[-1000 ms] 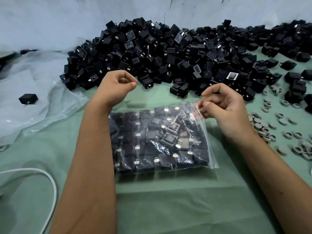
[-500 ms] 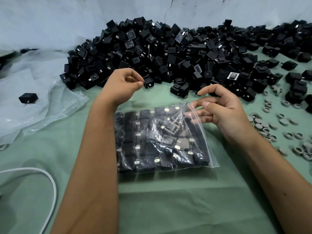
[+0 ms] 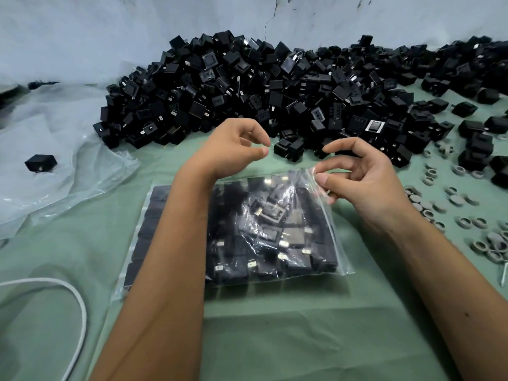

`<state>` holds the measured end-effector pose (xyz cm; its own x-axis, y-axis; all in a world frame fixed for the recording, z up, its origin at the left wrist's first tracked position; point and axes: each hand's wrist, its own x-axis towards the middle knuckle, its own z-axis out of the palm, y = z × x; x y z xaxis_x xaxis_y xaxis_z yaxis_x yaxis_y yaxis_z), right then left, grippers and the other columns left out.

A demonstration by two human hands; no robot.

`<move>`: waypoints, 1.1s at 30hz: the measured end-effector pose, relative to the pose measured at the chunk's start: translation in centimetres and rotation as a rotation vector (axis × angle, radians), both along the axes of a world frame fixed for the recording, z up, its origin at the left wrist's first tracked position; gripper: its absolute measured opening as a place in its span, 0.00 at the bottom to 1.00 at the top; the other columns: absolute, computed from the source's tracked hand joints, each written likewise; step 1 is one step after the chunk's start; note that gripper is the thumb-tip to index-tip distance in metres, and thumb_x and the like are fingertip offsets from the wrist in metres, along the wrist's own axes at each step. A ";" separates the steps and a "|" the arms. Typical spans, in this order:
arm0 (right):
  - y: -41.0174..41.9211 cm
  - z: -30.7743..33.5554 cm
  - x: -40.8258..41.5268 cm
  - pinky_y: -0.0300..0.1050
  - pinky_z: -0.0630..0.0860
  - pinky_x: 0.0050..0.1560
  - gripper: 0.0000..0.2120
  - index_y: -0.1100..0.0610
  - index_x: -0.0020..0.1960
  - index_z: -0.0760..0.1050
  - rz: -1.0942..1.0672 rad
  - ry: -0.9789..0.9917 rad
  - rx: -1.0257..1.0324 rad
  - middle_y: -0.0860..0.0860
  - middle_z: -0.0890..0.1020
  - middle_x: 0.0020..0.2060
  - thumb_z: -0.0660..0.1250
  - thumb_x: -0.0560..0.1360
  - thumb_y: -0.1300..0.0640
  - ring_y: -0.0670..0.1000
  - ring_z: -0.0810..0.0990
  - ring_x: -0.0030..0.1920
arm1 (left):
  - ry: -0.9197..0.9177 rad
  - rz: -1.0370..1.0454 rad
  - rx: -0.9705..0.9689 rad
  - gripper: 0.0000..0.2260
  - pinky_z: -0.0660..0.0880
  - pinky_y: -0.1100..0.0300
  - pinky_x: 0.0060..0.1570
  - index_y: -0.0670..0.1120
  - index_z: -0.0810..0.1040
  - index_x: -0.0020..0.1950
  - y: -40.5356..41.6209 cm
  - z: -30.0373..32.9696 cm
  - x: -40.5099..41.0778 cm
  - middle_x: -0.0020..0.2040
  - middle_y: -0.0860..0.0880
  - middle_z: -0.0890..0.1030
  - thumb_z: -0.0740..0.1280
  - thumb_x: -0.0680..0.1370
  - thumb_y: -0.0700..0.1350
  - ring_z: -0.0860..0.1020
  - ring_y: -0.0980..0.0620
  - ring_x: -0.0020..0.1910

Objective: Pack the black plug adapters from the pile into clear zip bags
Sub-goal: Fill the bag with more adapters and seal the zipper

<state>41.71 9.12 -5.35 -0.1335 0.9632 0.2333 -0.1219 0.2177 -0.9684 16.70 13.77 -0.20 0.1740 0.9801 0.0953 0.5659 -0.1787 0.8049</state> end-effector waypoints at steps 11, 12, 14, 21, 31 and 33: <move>1.4 -1.0 0.4 0.43 0.79 0.31 0.08 0.62 0.56 0.77 -0.334 -0.134 -0.023 0.60 0.85 0.46 0.70 0.78 0.68 0.53 0.85 0.35 | 0.370 -0.162 0.060 0.14 0.55 0.53 0.77 0.50 0.76 0.71 0.3 -1.5 5.1 0.74 0.48 0.73 0.60 0.86 0.45 0.63 0.45 0.77; 1.5 -1.0 0.4 0.43 0.79 0.31 0.07 0.61 0.56 0.77 -0.332 -0.139 -0.026 0.59 0.85 0.46 0.70 0.78 0.67 0.53 0.85 0.35 | 0.400 -0.193 0.040 0.16 0.49 0.56 0.77 0.50 0.74 0.74 0.2 -1.6 5.7 0.76 0.48 0.71 0.58 0.87 0.46 0.59 0.47 0.80; 1.5 -1.2 0.3 0.43 0.79 0.31 0.07 0.58 0.55 0.78 -0.316 -0.141 -0.023 0.58 0.85 0.46 0.70 0.79 0.66 0.53 0.85 0.36 | 0.476 -0.228 0.018 0.17 0.42 0.54 0.80 0.52 0.72 0.75 0.1 -1.8 6.6 0.81 0.47 0.65 0.54 0.87 0.49 0.51 0.50 0.83; 2.2 -1.6 0.8 0.50 0.81 0.57 0.16 0.49 0.64 0.79 -0.356 -0.451 0.100 0.45 0.81 0.60 0.65 0.81 0.64 0.47 0.81 0.57 | 0.234 -0.327 -0.074 0.15 0.64 0.51 0.75 0.46 0.78 0.69 -0.7 -0.8 7.3 0.69 0.49 0.78 0.56 0.87 0.45 0.72 0.51 0.71; 1.8 -1.4 0.7 0.55 0.72 0.67 0.23 0.46 0.69 0.76 -0.257 -0.904 0.240 0.45 0.76 0.62 0.75 0.76 0.56 0.52 0.71 0.63 | 0.029 -0.309 -0.088 0.11 0.75 0.46 0.65 0.39 0.76 0.58 -1.6 0.0 6.7 0.59 0.37 0.82 0.57 0.84 0.31 0.79 0.39 0.62; 1.7 -1.2 0.9 0.51 0.71 0.65 0.19 0.46 0.63 0.79 -0.320 -0.939 0.220 0.47 0.76 0.55 0.77 0.74 0.53 0.53 0.72 0.61 | 0.061 -0.289 -0.049 0.13 0.75 0.44 0.64 0.40 0.79 0.56 -1.4 0.1 6.1 0.58 0.38 0.82 0.57 0.82 0.30 0.80 0.40 0.61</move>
